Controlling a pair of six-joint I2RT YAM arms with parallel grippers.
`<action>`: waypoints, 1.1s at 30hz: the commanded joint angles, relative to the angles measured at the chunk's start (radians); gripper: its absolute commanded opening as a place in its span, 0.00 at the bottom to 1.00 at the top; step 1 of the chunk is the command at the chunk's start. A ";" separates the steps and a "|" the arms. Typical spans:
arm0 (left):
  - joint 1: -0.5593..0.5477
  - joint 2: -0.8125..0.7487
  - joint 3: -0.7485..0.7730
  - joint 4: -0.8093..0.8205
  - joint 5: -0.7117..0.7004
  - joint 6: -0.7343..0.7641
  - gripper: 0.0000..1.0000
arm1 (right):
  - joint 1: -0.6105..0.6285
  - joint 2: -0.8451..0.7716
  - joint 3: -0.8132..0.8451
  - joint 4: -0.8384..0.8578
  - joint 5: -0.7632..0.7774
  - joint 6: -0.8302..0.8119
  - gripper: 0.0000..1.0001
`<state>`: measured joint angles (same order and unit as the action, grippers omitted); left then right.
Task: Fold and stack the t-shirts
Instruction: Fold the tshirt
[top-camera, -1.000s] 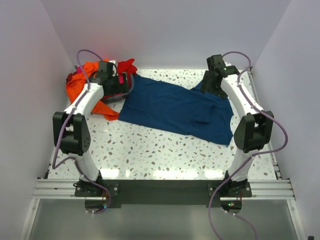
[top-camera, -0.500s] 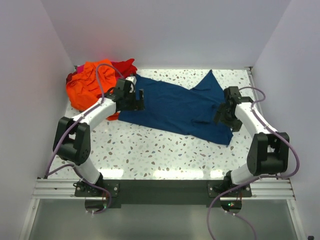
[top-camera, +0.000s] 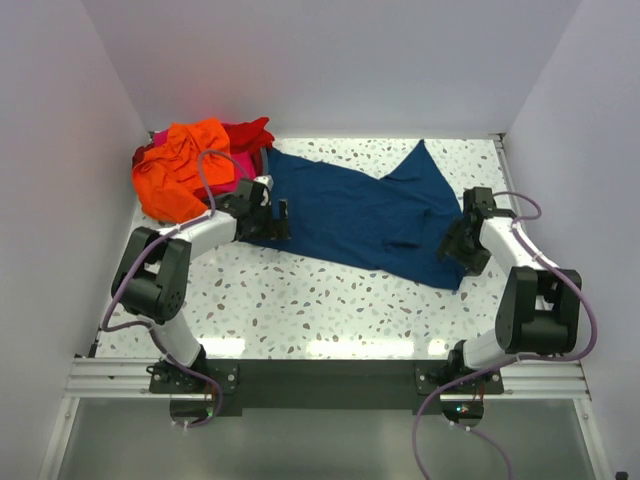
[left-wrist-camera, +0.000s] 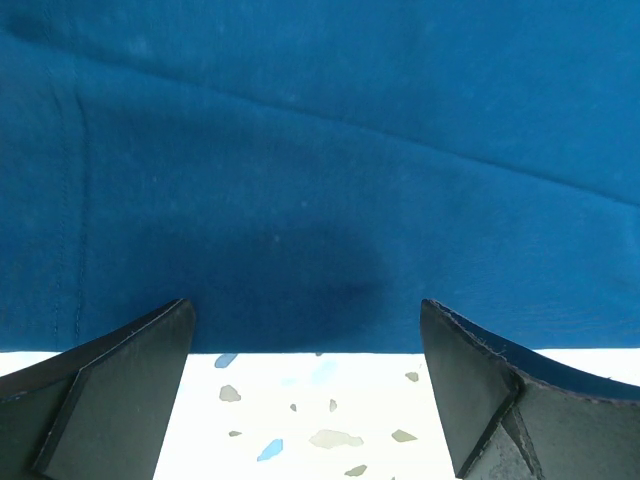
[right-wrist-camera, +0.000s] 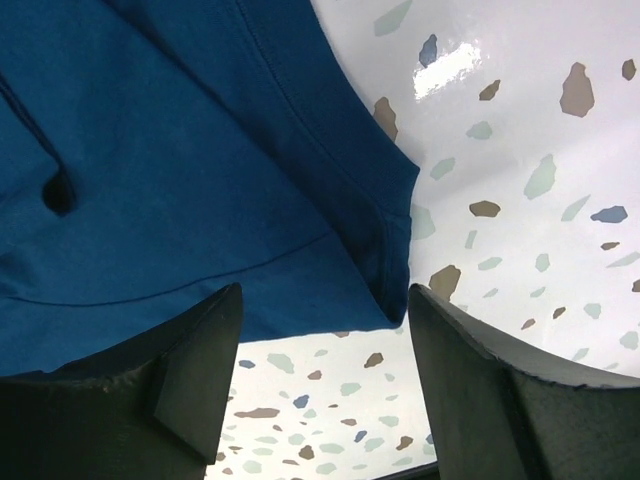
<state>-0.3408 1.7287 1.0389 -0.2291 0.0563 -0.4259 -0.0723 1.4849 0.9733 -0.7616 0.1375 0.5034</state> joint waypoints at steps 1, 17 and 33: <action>0.003 0.014 -0.022 0.076 0.008 -0.013 1.00 | -0.012 0.018 -0.018 0.039 -0.026 -0.011 0.70; 0.003 0.000 -0.108 0.106 -0.009 -0.014 1.00 | -0.032 0.072 -0.077 0.073 -0.041 -0.012 0.44; -0.003 -0.123 -0.258 0.111 -0.039 -0.024 1.00 | -0.057 0.051 0.024 -0.054 0.183 -0.069 0.00</action>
<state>-0.3420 1.6287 0.8322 -0.0662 0.0441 -0.4301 -0.1158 1.5501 0.9546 -0.7719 0.2340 0.4690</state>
